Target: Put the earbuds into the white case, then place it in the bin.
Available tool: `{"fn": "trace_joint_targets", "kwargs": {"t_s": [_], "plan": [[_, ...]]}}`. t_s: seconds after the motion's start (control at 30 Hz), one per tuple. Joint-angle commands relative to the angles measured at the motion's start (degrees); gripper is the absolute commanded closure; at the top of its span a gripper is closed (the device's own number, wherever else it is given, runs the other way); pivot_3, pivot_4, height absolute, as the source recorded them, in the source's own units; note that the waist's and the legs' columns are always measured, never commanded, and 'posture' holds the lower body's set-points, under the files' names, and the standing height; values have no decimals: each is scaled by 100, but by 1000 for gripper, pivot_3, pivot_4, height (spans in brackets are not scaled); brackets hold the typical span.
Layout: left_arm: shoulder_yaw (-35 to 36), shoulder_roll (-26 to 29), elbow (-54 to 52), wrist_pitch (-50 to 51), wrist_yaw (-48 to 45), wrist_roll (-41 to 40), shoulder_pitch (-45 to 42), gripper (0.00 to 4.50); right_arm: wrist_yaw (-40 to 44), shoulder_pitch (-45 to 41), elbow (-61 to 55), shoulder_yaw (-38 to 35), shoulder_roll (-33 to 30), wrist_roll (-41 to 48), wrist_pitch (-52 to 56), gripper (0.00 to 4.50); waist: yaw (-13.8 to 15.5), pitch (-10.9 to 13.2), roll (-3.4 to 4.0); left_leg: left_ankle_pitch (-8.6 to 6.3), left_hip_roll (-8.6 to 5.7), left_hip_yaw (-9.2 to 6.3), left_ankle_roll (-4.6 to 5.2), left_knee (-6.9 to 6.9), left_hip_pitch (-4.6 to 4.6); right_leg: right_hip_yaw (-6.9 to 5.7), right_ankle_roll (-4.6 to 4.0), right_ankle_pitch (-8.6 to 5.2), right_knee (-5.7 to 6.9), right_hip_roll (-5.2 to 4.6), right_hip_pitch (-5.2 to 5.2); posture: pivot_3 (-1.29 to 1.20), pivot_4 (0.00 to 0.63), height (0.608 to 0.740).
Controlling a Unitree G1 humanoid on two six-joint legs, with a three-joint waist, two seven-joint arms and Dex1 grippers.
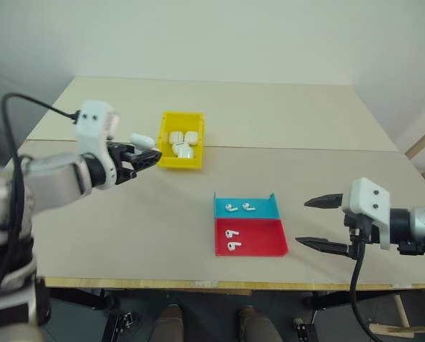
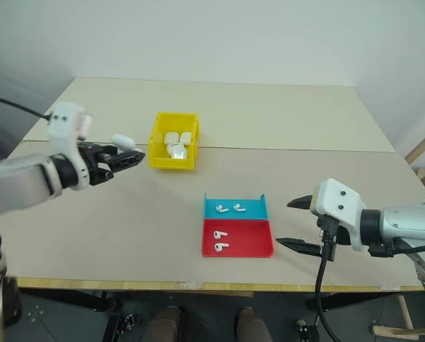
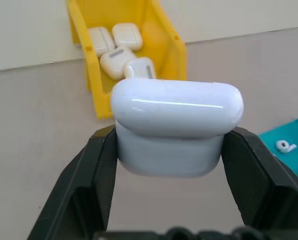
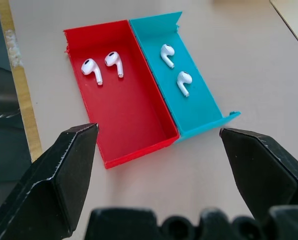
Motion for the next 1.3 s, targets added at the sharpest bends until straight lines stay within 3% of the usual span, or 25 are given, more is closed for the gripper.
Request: {"fn": "trace_joint_targets", "kwargs": {"t_s": [0.03,0.13,0.27,0.6,0.83,0.93,1.07,1.27,1.3], "plan": [[605,-278,-237,-1069,-1174,131,333,1669,98,-100,41,-170,-123,-53,-221,0,30,0,1,0,0,0,1,1,0,-1,-1,0,1,0,1,0,150,740],[1025,-813,-302,-1762,-2351,-218,796,1669,134,-163,124,-173,-136,-155,-413,0,52,-1,1,3,2,2,8,4,1,-4,1,3,-17,0,12,0,150,740],[1047,-1203,-221,-2449,-4029,-265,1256,1669,95,-195,138,-198,-70,-288,-669,0,23,-2,-1,-2,5,7,17,5,-2,-2,2,5,-23,0,13,0,150,740],[-24,-1001,159,-2980,-6066,670,1245,1669,55,106,-179,-440,81,-472,-1302,0,0,-2,0,-4,14,7,21,7,0,-2,3,5,-23,10,14,0,150,740],[-428,-1175,420,-3947,-6902,1515,1335,1669,165,-446,-684,-98,-603,589,233,0,-28,-2,1,-4,27,13,22,6,4,0,-2,8,-22,20,14,0,150,740],[-484,-1176,602,-4080,-7106,1625,1337,1669,32,-1054,-932,367,-870,996,904,0,-25,-1,2,-4,33,15,22,7,4,0,-3,8,-25,24,13,0,150,740],[-658,-1046,844,-4467,-7482,2113,1396,1669,140,-2058,-1234,1353,-1261,908,1379,0,-27,1,7,-6,38,19,24,5,2,-1,-6,7,-25,26,4,0,150,740],[-823,-1069,1123,-4876,-7727,2501,1454,1669,75,-3864,-1193,3173,-622,264,2021,0,-41,2,8,-6,45,28,25,5,-7,4,-9,8,-25,29,-15,0,150,740],[-843,-1044,1151,-4907,-7810,2533,1527,1669,93,-4080,-1167,3458,-463,125,2068,173,-38,2,8,-6,45,29,25,4,-10,5,-10,9,-23,29,-21,0,150,740]]}}
